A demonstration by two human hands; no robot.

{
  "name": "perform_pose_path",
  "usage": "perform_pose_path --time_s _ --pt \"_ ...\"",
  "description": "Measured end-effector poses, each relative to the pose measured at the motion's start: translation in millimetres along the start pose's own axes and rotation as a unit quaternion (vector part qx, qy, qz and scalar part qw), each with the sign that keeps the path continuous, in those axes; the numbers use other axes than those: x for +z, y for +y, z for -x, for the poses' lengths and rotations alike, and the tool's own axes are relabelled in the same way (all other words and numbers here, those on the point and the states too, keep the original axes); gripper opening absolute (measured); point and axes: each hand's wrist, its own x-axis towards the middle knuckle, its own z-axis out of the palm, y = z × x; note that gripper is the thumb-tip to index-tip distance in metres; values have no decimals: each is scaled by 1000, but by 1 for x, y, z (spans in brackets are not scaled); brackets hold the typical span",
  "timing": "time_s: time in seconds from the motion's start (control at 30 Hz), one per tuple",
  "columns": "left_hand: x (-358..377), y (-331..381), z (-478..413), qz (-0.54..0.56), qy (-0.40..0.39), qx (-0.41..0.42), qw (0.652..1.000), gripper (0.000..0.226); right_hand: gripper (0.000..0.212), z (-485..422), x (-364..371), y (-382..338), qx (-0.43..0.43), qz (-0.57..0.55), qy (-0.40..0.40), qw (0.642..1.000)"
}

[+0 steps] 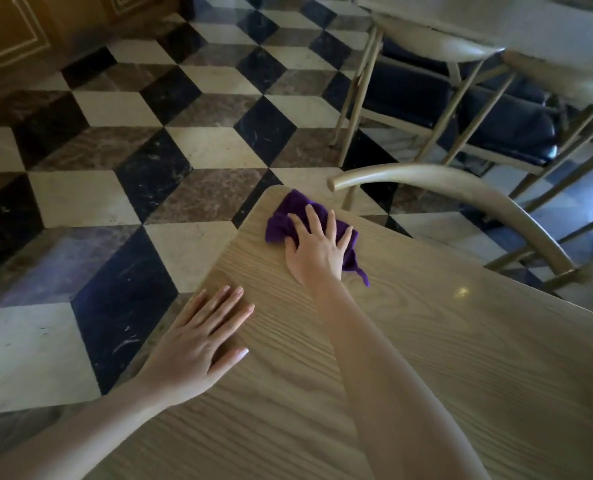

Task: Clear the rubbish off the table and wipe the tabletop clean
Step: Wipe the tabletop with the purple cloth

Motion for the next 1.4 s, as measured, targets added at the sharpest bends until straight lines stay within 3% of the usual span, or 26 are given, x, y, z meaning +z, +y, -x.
perform_pose_path --time_s 0.17,0.37,0.73,0.9,1.23,1.4 --pt "-1 1 0 -17 -3 0 1000 62 49 26 -26 91 136 7 31 990" --pt "-1 1 -1 -31 -7 -10 999 63 48 98 -55 196 302 -4 53 952" --pt "-3 2 0 -37 -6 -7 999 63 51 115 -43 168 371 -19 49 927" --pt "1 -3 -1 -39 -5 4 999 63 51 104 -25 100 344 -22 39 938" --pt "-1 -5 69 -31 9 60 998 62 52 80 26 -83 118 -18 -4 993" --pt "6 -2 99 -10 11 80 997 63 52 93 30 -94 62 -6 -4 998"
